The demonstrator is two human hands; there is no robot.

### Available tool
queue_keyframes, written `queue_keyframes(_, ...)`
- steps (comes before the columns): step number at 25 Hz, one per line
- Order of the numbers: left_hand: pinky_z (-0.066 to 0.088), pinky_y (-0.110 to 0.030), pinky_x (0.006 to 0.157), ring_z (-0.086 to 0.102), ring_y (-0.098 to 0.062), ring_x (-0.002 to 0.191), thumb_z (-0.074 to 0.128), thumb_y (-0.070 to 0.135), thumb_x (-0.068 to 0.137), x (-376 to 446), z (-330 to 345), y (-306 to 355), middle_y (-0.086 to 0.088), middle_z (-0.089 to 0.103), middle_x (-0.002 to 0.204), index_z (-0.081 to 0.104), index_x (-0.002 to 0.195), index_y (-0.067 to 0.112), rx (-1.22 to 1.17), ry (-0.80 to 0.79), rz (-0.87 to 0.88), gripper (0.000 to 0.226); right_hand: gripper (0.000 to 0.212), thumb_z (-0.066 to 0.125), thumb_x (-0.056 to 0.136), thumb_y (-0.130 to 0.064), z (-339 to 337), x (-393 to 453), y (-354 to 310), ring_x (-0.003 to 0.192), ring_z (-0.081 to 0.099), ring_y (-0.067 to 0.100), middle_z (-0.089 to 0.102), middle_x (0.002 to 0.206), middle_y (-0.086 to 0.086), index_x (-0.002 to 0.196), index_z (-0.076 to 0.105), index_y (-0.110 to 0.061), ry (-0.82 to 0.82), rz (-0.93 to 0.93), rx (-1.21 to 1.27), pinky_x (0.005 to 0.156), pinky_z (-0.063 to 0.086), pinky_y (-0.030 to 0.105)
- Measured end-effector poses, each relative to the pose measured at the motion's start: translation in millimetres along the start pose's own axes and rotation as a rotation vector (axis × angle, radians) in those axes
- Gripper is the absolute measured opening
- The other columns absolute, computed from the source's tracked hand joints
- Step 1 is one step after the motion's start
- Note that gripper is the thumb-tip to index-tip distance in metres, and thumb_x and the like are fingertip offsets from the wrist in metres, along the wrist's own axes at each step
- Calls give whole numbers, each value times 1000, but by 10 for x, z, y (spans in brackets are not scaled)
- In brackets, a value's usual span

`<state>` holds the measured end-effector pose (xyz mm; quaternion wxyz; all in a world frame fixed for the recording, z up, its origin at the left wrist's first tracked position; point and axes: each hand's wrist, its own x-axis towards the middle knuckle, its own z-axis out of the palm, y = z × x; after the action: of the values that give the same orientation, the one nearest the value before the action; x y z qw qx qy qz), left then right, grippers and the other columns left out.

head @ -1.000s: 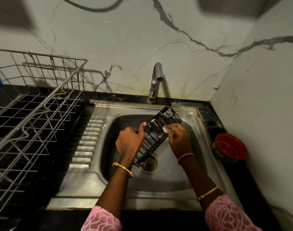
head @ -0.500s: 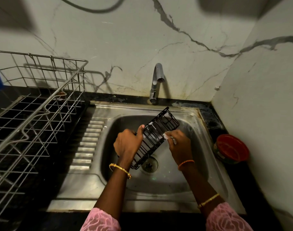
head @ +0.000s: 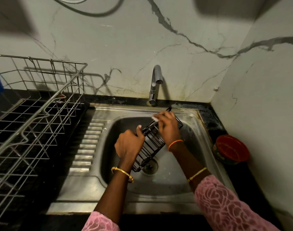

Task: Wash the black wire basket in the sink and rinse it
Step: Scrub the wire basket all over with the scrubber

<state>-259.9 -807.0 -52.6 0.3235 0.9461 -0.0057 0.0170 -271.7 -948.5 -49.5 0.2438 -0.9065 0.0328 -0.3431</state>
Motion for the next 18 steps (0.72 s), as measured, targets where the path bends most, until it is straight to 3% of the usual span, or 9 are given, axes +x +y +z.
queue_keyframes(2, 28, -23, 47, 46, -11, 49, 36, 54, 95, 15, -25, -10, 0, 55, 56, 63, 64, 11, 10, 22, -10, 60, 35, 48, 75, 15, -92, 162, 182, 93, 51, 32, 63, 94, 17, 95, 71, -3, 88, 152, -19, 84, 47, 39)
queue_keyframes(4, 28, -23, 47, 44, -10, 49, 36, 51, 96, 27, -29, 5, 1, 52, 55, 63, 64, 11, 3, 28, -12, 58, 35, 49, 75, 17, -89, 147, 160, 95, 51, 32, 62, 95, 17, 96, 70, -2, 90, 176, -38, 84, 46, 37)
queue_keyframes(7, 33, -25, 52, 48, -13, 53, 36, 49, 96, 35, -25, 3, -1, 55, 58, 63, 66, 12, -35, 13, -35, 56, 39, 46, 75, 16, 92, -192, -130, 98, 45, 19, 62, 98, 14, 100, 69, -3, -43, -13, -9, 85, 41, 23)
queue_keyframes(10, 45, -28, 60, 57, -20, 60, 37, 50, 95, 33, -20, -41, -4, 61, 63, 63, 65, 11, -57, 16, -46, 56, 39, 39, 77, 5, 126, -295, -178, 100, 44, 18, 63, 98, 15, 101, 68, -2, -93, -154, 5, 88, 42, 23)
queue_keyframes(13, 40, -26, 56, 53, -16, 55, 39, 47, 95, 24, -83, -25, -3, 59, 59, 61, 61, 10, -68, 35, -36, 55, 42, 45, 72, 18, 7, 38, -33, 100, 51, 32, 62, 99, 18, 100, 69, -1, -44, -40, -67, 88, 46, 36)
queue_keyframes(16, 32, -25, 54, 46, -12, 51, 40, 45, 94, 34, -122, -18, -1, 54, 55, 58, 57, 11, -65, 63, -34, 54, 42, 44, 73, 22, -96, 413, 165, 96, 51, 34, 63, 96, 17, 97, 70, -1, 29, 168, -39, 85, 49, 42)
queue_keyframes(18, 38, -26, 57, 52, -15, 54, 41, 46, 93, 52, -110, -27, -2, 57, 56, 59, 57, 11, -84, 62, -42, 53, 42, 44, 74, 22, -90, 471, 172, 95, 52, 34, 64, 95, 17, 96, 71, -1, 30, 194, -31, 87, 48, 36)
